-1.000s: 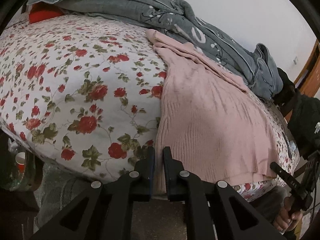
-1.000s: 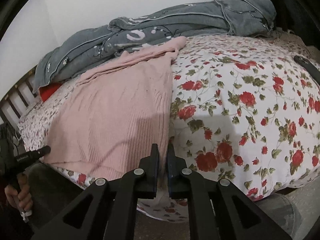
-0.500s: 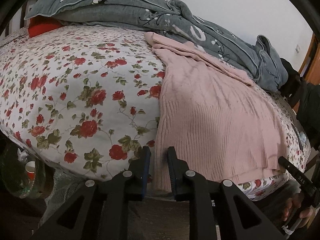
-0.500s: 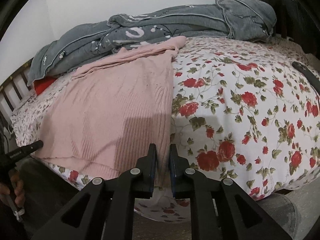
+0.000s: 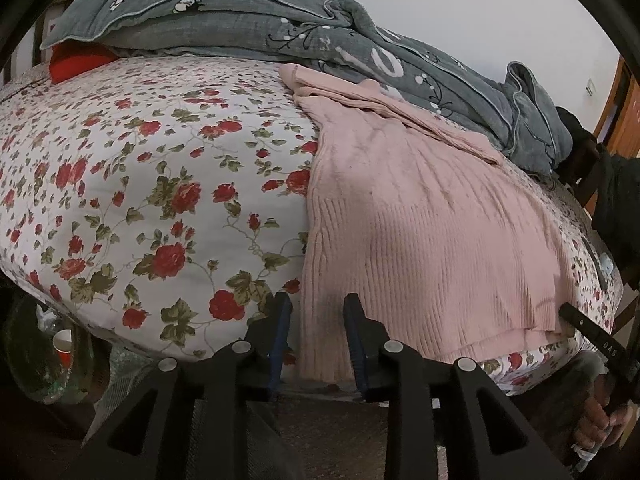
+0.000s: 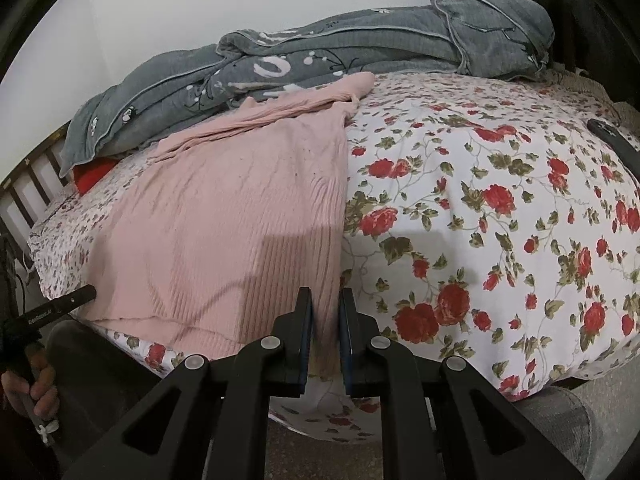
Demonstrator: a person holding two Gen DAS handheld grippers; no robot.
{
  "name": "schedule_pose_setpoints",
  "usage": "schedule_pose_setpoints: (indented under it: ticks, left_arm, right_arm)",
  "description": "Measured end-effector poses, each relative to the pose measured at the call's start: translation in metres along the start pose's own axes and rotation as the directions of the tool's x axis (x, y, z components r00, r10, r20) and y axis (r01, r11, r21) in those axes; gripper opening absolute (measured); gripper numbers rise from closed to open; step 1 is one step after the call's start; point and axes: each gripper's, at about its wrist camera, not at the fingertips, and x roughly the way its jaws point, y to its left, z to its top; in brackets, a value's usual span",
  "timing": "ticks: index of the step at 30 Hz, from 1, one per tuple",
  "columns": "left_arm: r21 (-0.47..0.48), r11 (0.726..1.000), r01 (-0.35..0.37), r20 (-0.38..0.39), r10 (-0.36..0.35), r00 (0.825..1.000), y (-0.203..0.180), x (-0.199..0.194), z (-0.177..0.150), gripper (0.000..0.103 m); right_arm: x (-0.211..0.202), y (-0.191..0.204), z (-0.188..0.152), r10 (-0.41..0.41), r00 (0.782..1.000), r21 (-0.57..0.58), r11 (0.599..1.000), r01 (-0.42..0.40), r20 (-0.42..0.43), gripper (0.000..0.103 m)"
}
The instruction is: Fold small clothes
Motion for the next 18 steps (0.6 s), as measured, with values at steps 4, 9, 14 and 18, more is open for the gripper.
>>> schedule_pose_setpoints:
  ticks: [4,9,14,18]
  left_arm:
    - [0.001,1.000,0.002,0.000,-0.002,1.000,0.000,0.000,0.000,0.028]
    - [-0.007,1.000,0.012,0.001,-0.012,1.000,0.002,0.000,0.001,0.029]
    - [-0.069,0.996,0.049,0.024,-0.047,0.999,0.015,-0.006,0.002,0.048]
    - [-0.120,0.989,0.088,0.024,-0.086,0.996,0.025,-0.006,0.002,0.051]
  right_arm:
    - [0.000,0.001,0.000,0.006,1.000,-0.004,1.000,-0.006,0.000,0.013]
    - [0.000,-0.004,0.001,0.020,1.000,0.023,1.000,-0.020,-0.009,0.013]
    - [-0.001,-0.010,0.002,0.032,0.999,0.041,0.999,-0.031,-0.012,0.013]
    - [0.001,-0.009,0.001,0.029,0.999,0.031,0.999,-0.028,-0.024,0.024]
